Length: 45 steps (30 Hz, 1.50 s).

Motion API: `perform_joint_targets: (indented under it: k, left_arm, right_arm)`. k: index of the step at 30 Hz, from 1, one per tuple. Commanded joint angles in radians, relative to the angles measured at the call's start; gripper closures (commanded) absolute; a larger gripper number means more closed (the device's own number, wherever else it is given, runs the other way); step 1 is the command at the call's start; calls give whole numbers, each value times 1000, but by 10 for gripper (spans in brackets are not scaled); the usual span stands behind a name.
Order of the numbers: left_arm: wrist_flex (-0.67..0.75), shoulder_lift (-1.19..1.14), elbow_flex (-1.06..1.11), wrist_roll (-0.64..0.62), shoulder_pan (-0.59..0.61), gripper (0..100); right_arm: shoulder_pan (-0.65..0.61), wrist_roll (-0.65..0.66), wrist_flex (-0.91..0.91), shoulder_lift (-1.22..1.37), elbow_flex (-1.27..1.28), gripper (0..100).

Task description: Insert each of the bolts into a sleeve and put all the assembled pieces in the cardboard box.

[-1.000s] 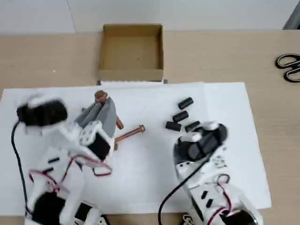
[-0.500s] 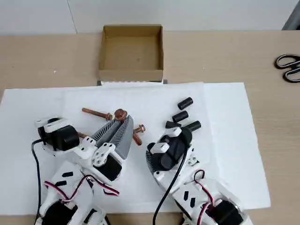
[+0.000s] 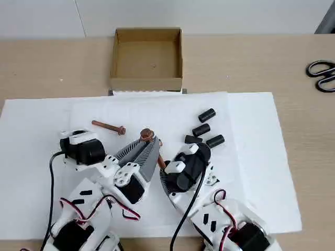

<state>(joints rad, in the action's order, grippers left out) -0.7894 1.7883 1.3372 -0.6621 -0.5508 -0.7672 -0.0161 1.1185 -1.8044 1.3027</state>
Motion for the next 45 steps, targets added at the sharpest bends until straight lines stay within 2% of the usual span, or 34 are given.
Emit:
perform_joint_targets:
  k: [1, 10, 16, 20, 30, 37, 43, 45]
  left_arm:
    - [21, 12, -4, -3, -3, 995]
    - [28, 12, -2, -3, -2, 995]
    - [160, 12, 51, -3, 2, 995]
    - [164, 12, 61, -2, 3, 995]
    - [11, 14, 54, 0, -3, 995]
    - [-20, 14, 54, 0, -11, 995]
    - [-175, 14, 18, 40, -150, 995]
    - [-226, 14, 2, 71, -160, 995]
  right_arm:
    - [-7, -6, -25, -7, -11, 996]
    - [-7, -11, -25, -7, -11, 996]
    - [-7, -11, -25, -7, -11, 996]
    - [-7, -11, -25, -7, -11, 996]
    - [-7, -11, -25, -8, -12, 996]
    - [-7, -9, -27, -8, -14, 996]
    - [-2, -5, -82, -5, -38, 996]
    - [-2, -5, -82, -5, -40, 996]
